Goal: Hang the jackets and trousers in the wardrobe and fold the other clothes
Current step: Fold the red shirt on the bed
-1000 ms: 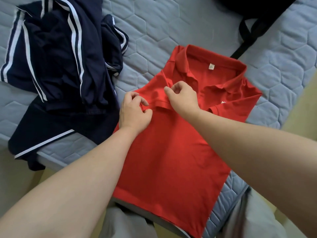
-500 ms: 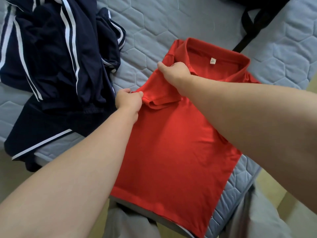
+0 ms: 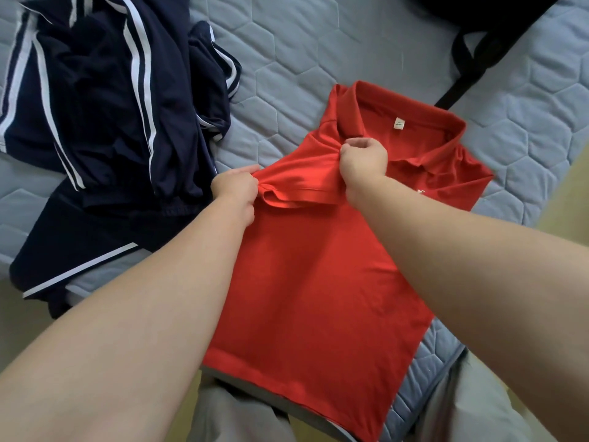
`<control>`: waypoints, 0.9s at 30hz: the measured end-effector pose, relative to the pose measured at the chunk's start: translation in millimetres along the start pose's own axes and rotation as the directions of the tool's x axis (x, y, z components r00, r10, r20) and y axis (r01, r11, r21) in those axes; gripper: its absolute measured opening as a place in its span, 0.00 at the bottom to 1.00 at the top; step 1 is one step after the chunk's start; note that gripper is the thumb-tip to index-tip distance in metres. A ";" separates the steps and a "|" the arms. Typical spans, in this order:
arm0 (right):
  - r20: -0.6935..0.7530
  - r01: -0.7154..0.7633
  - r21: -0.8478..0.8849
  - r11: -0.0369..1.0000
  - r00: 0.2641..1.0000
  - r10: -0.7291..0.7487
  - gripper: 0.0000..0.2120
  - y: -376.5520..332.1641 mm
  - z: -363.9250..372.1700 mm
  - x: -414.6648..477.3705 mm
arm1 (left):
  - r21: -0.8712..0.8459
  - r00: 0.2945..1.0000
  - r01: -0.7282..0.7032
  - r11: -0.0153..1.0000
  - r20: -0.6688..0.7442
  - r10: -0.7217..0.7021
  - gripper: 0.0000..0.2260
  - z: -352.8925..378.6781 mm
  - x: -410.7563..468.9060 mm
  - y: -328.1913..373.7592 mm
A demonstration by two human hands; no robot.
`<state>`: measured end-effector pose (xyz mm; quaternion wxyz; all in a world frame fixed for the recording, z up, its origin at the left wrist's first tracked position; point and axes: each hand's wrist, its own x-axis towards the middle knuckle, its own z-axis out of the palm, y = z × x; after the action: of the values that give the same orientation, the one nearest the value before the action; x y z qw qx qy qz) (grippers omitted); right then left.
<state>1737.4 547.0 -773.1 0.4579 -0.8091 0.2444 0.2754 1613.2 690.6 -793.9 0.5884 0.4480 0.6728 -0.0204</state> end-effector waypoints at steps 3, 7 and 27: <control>-0.058 0.044 -0.143 0.989 0.997 -0.052 0.09 10.8 1.0 -3.3 | -0.003 1.000 -0.015 1.000 -0.024 0.015 0.22 3.3 -2.3 -3.4; 0.032 0.011 -0.320 0.948 0.999 -0.001 0.16 9.3 7.6 1.5 | -0.002 0.997 -0.058 0.998 -0.057 0.057 0.21 6.3 -6.9 -6.5; 0.251 0.046 -0.042 0.998 0.967 -0.034 0.11 -58.1 39.3 33.4 | -0.216 0.992 0.028 0.976 -0.117 -0.054 0.18 16.0 11.3 -13.6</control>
<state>1790.7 603.4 -777.1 0.4711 -0.7834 0.1618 0.3719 1618.1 680.1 -814.8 0.5905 0.3685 0.7148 0.0676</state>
